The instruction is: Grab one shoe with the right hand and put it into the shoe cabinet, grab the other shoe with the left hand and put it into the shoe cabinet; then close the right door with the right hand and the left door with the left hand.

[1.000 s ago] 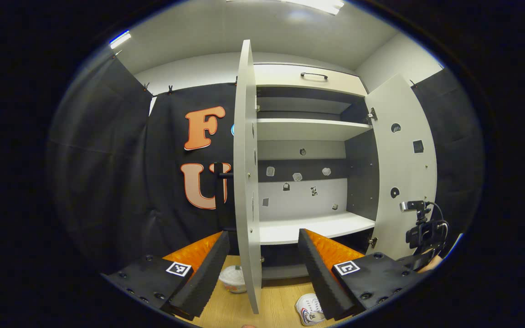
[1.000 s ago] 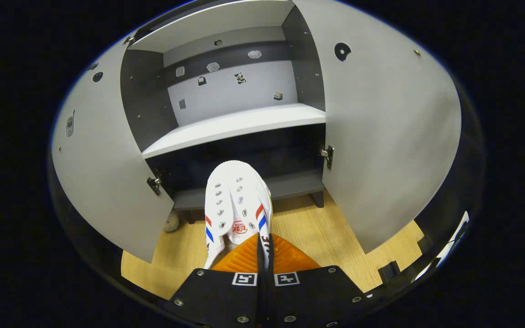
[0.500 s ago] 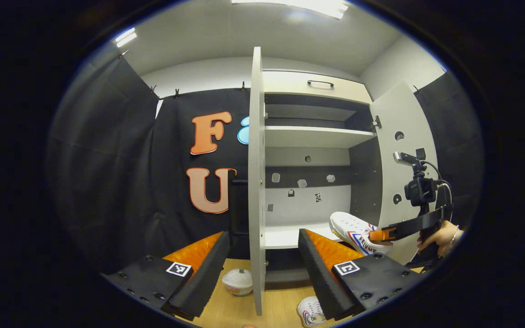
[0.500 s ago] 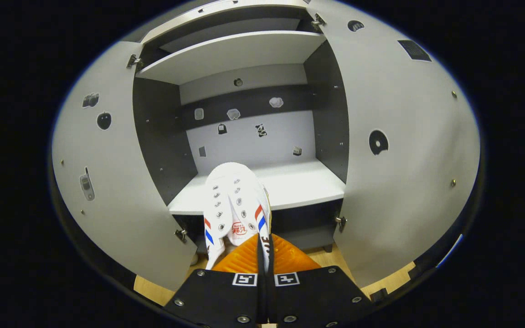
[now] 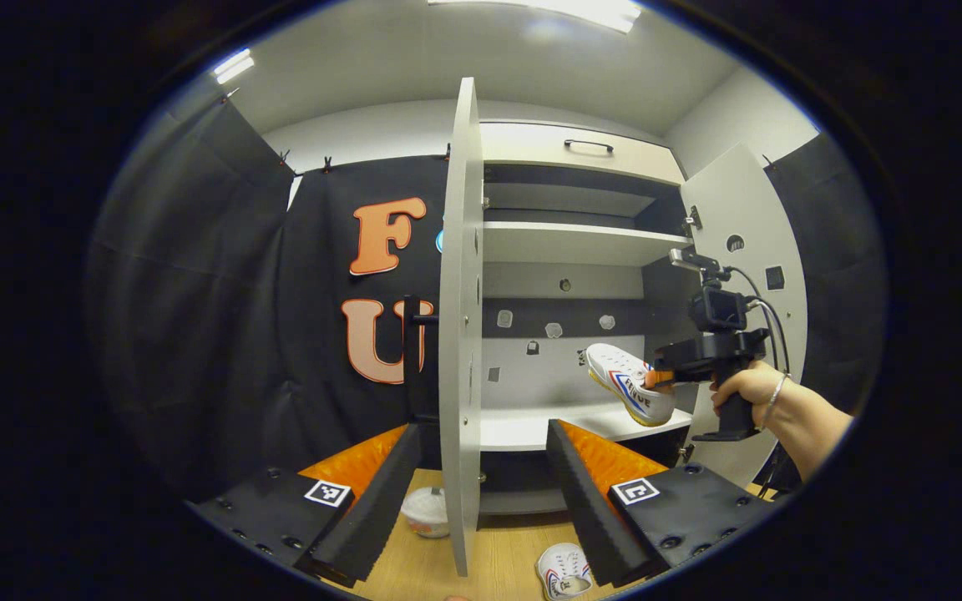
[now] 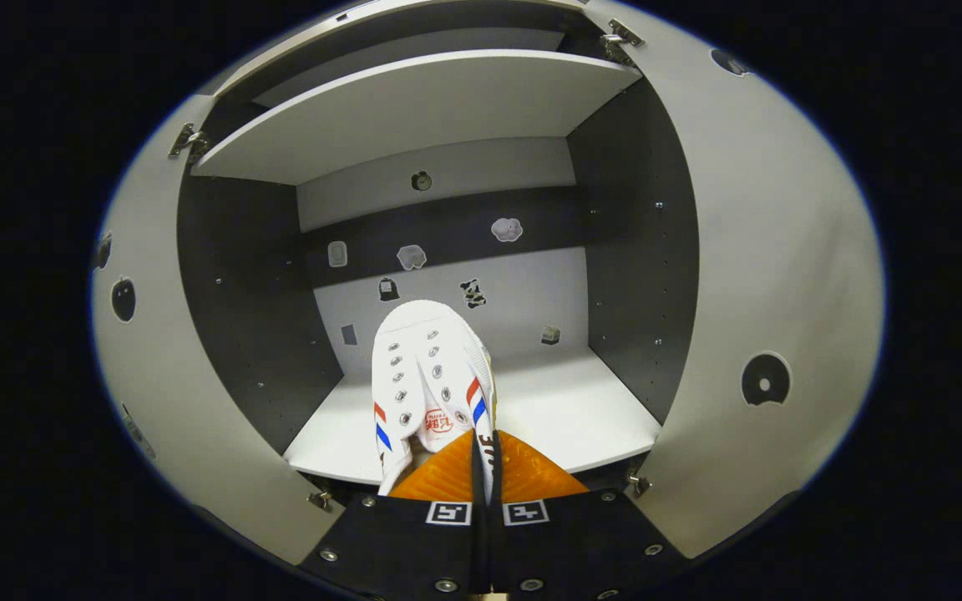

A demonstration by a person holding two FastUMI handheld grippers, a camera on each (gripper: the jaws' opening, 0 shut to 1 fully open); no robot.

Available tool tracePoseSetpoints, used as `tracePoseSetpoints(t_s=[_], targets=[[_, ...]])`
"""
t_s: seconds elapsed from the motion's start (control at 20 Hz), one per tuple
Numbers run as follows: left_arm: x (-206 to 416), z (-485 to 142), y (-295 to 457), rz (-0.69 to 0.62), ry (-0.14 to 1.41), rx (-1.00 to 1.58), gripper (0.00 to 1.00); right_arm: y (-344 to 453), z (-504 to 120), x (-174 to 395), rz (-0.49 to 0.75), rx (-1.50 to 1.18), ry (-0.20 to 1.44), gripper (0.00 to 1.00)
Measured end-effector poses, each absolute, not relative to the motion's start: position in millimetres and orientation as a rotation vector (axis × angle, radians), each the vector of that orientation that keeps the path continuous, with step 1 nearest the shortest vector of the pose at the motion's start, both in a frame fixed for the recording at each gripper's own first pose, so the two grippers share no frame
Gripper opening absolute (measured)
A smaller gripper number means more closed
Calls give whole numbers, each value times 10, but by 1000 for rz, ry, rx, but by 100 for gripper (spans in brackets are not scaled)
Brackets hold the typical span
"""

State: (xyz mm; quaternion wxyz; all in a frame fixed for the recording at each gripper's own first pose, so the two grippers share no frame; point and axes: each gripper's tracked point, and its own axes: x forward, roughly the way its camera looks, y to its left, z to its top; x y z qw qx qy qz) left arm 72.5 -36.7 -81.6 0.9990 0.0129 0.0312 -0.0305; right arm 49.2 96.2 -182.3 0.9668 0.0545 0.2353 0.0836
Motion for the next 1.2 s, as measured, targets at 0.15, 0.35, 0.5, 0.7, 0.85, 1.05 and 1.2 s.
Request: tracePoseSetpoints(t_s=[0.15, 0.35, 0.5, 0.7, 0.85, 1.05, 1.2], targets=[[762, -891, -436, -58, 79, -5, 97, 939, -1916, 604, 128, 105, 509, 0], [792, -981, -440, -35, 104, 3, 98, 940, -2043, 648, 95, 124, 573, 0], [817, -1005, -415, -10, 114, 16, 98, 876, -2153, 619, 65, 100, 631, 0], [861, -1095, -405, 11, 139, 35, 98, 864, -2217, 613, 56, 88, 662, 2], [881, -1146, -467, -2, 152, 33, 98, 830, -2125, 661, 78, 62, 611, 13], [892, -1238, -658, -46, 170, 10, 98, 1021, -1929, 764, 131, 150, 500, 29], [860, -1343, -800, -92, 196, 2, 98, 1024, -1755, 822, 162, 141, 412, 41]])
